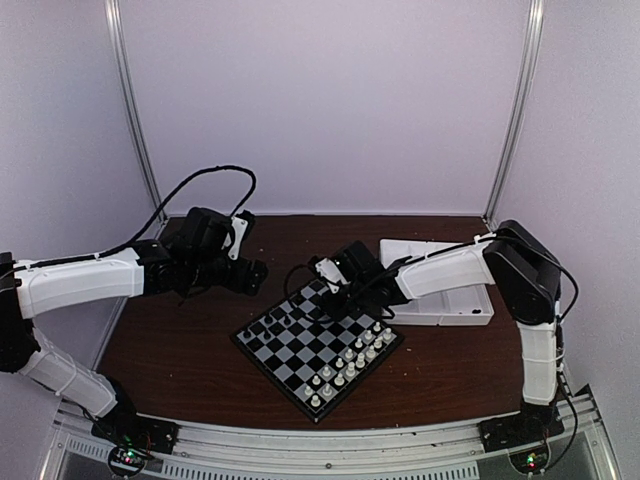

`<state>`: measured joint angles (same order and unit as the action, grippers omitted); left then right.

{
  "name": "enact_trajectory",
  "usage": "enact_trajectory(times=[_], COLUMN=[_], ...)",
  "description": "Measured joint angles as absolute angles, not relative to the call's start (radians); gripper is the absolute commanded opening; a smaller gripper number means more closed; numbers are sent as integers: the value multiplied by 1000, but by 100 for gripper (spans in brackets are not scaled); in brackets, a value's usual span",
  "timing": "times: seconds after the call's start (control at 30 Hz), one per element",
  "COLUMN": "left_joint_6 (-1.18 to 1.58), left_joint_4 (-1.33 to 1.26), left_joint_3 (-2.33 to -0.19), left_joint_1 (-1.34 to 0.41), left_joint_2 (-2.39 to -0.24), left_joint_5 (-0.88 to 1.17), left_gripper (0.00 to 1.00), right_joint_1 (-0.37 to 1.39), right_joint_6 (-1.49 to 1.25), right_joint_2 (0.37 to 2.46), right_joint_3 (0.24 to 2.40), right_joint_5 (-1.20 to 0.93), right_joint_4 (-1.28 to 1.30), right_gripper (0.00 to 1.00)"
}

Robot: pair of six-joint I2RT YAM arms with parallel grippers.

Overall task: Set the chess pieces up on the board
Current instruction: Pick up the chess piece from the chessboard.

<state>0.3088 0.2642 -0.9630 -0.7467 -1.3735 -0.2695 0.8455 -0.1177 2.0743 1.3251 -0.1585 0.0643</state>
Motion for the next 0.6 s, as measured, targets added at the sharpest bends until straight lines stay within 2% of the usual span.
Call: enact_trajectory(times=[0.23,0.6], left_joint_6=[308,308], left_joint_4=[264,264], left_joint_3=[-963,-963], left_joint_1=[-747,-746], left_joint_2=[-1374,-1376], left_joint_5=[-270,-269], left_gripper=[94,94], right_joint_1=[846,837], right_joint_6=[-112,-109], right_joint_2=[2069,1945], right_joint_3=[1322,1325], right_joint_5=[-140,-190], right_joint_4=[68,249], right_gripper=[5,4])
